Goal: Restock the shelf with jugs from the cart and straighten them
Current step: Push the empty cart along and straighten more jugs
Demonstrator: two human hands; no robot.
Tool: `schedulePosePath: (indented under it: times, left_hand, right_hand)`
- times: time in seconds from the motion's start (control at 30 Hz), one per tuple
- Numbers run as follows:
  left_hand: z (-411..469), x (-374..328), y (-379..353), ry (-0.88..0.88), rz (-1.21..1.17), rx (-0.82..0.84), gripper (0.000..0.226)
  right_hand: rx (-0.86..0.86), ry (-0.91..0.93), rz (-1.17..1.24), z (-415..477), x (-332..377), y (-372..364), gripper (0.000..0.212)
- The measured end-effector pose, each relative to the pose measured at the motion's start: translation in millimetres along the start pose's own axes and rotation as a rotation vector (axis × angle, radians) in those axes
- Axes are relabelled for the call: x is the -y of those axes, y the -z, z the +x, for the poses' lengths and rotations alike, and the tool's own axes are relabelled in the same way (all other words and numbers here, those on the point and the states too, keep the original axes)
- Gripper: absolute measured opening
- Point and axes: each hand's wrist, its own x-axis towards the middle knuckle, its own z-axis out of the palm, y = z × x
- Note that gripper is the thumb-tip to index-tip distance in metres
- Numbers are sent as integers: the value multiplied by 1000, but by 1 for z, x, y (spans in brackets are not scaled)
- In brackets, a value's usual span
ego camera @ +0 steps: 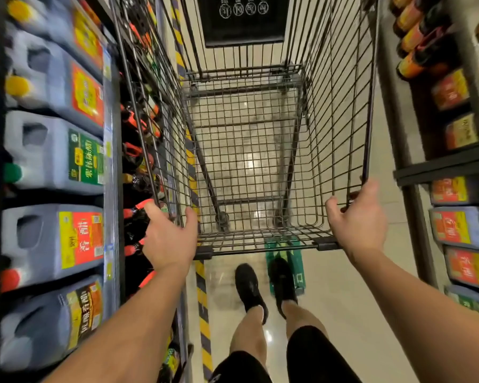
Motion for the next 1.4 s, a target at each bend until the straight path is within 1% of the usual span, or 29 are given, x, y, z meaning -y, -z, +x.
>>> schedulePosePath:
  times: [0.07,0.17,0.23,0.3,0.43,0.53,0.63,0.67,0.8,0.9,1.03,1.17,1.23,1.3,1.4]
  left_hand:
    - [6,-4,-1,6,0,-4,53]
    - [14,-11,0,-6,-5,-2,48]
    - [17,-14,3,8,-9,11,46]
    - [18,-17,4,22,-23,34,45]
    - [19,-19,11,51,-45,130,50]
    - [20,-20,24,74,-3,217,49]
    - [20,-24,43,62,47,209,72]
    - [18,-26,53,44,23,193,74]
    - [12,-44,97,-23,-83,106,69]
    - [8,-57,138,-86,-86,28,66]
    - [-2,-65,201,-148,-93,-135,61]
    - [-19,-58,274,-175,-113,-312,61]
    - [-33,-48,309,-173,-143,-432,58]
    - [-49,-33,342,-130,-165,-530,53]
    - [-83,-4,386,-79,-201,-675,52]
  right_hand:
    - [17,-14,20,6,5,0,61]
    - [18,5,45,12,11,0,57]
    - [45,-1,71,16,14,1,54]
    - [84,-7,73,19,16,4,57]
    - [143,35,38,24,19,13,65]
    - [132,122,-6,25,24,29,61]
    - [64,223,-23,25,35,49,68]
    - [42,262,-16,26,41,57,69]
    - [9,442,37,27,83,88,61]
    - [0,589,113,22,125,113,55]
    - [-15,764,194,2,183,146,51]
    - [16,956,315,-36,250,178,46]
    - [52,1078,381,-62,283,194,42]
    - [86,1191,445,-95,313,208,41]
    - [174,1366,589,-155,348,227,40]
